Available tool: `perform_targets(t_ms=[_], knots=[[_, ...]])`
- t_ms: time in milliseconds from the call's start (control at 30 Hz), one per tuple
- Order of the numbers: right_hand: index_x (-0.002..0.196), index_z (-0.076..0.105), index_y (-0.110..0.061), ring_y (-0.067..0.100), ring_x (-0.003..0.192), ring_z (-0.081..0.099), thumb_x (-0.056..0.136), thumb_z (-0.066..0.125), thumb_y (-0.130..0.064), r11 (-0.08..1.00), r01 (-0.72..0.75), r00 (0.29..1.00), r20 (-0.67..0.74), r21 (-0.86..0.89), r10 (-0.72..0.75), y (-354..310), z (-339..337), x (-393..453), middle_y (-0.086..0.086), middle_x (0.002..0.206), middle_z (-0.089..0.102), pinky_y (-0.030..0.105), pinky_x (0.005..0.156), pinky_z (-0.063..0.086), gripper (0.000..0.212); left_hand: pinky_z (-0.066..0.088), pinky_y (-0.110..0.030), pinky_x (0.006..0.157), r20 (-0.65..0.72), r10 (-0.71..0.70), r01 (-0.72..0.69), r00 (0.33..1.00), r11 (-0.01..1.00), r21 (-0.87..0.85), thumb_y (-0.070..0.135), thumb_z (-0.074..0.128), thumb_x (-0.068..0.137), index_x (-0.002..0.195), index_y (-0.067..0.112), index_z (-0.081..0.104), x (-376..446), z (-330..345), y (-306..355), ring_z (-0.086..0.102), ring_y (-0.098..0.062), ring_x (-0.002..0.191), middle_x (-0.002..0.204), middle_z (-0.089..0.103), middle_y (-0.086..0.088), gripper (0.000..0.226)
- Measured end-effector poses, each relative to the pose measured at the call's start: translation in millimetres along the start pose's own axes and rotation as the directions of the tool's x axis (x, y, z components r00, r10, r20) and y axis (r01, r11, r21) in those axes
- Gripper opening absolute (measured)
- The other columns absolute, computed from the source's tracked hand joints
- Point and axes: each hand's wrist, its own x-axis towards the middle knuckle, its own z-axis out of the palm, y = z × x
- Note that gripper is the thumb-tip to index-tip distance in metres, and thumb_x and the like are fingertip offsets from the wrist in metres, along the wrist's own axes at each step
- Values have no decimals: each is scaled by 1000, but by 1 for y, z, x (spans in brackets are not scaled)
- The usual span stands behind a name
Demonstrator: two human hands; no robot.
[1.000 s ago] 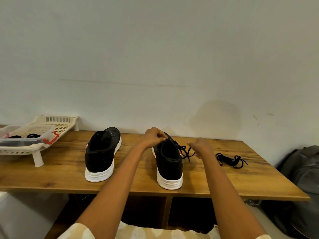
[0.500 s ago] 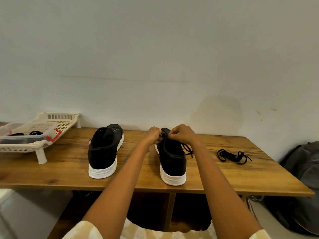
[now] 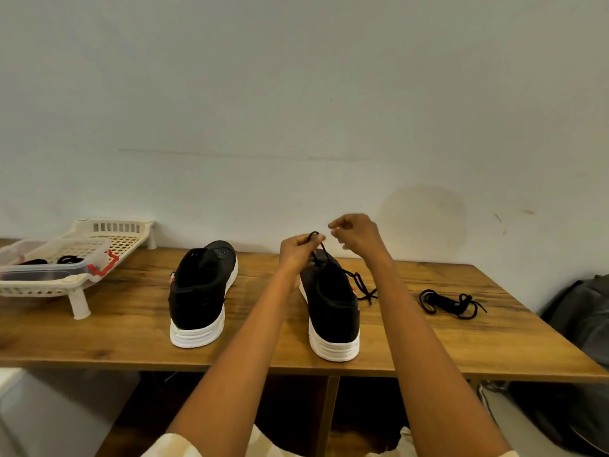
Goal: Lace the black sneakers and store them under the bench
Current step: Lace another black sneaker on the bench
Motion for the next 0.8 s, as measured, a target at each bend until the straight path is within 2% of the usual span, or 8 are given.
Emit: perform_targets(t_ms=[100, 167, 333, 467, 567, 667, 733, 800], knots=[[110, 68, -6, 25, 93, 65, 91, 60, -21, 984, -129, 937, 311, -119, 160, 22, -3, -11, 15, 107, 68, 34, 82, 55, 25, 48, -25, 60, -39, -44, 32, 998, 964, -263, 21, 66, 87, 104, 11, 67, 0, 5, 9, 55, -12, 72, 86, 61, 4, 19], [108, 70, -10, 24, 95, 66, 89, 64, -27, 980, -89, 925, 350, -176, 147, 26, 0, -16, 12, 106, 69, 30, 78, 55, 26, 48, -24, 57, -54, -53, 32, 997, 944, -328, 21, 65, 87, 107, 10, 67, -1, 6, 9, 55, -13, 74, 89, 61, 4, 22], [94, 75, -23, 16, 91, 64, 86, 63, -39, 924, 69, 992, 128, -377, -21, 13, 6, -18, -3, 97, 72, 30, 74, 48, 22, 50, -22, 61, -66, -17, -5, 998, 945, -327, 24, 62, 90, 112, 8, 65, 0, 6, 0, 59, -12, 72, 88, 64, 1, 27], [96, 75, -22, 14, 94, 63, 87, 61, -37, 993, 98, 977, -183, -61, -107, -15, 5, -14, -5, 102, 72, 26, 70, 43, 23, 53, -28, 80, 175, 25, -34, 984, 998, 52, 35, 59, 91, 96, 12, 68, -2, 1, -9, 65, -18, 81, 88, 69, -8, 25], [100, 74, -18, 14, 94, 64, 89, 62, -36, 989, 131, 963, -245, 64, -111, -24, 6, -7, -3, 102, 72, 30, 76, 50, 24, 52, -23, 79, 231, 55, -110, 971, 967, 231, 29, 65, 87, 89, 11, 71, -4, -2, -12, 65, -16, 83, 86, 70, -8, 19], [104, 72, -15, 16, 95, 64, 87, 64, -34, 989, 93, 991, -109, 113, -81, -7, 8, -7, 3, 103, 71, 37, 87, 52, 27, 53, -21, 71, 159, 109, -131, 981, 982, 138, 18, 65, 88, 84, 14, 72, -2, -2, -9, 63, -13, 71, 74, 66, -4, 9], [114, 66, -13, 18, 97, 63, 87, 64, -40, 999, 25, 994, 106, 24, -28, 9, 5, -11, 5, 109, 68, 36, 86, 52, 39, 56, -23, 64, 52, 91, -89, 995, 995, -32, 16, 64, 88, 90, 6, 72, 1, 0, -4, 63, -15, 66, 70, 67, -4, 12], [115, 65, -11, 21, 97, 63, 86, 64, -40, 997, -16, 940, 340, -75, 41, 19, 2, -16, 8, 109, 67, 37, 85, 53, 41, 56, -25, 58, -37, 59, -66, 998, 968, -241, 14, 64, 88, 93, 2, 71, 3, 2, 3, 60, -14, 62, 71, 67, -2, 14]])
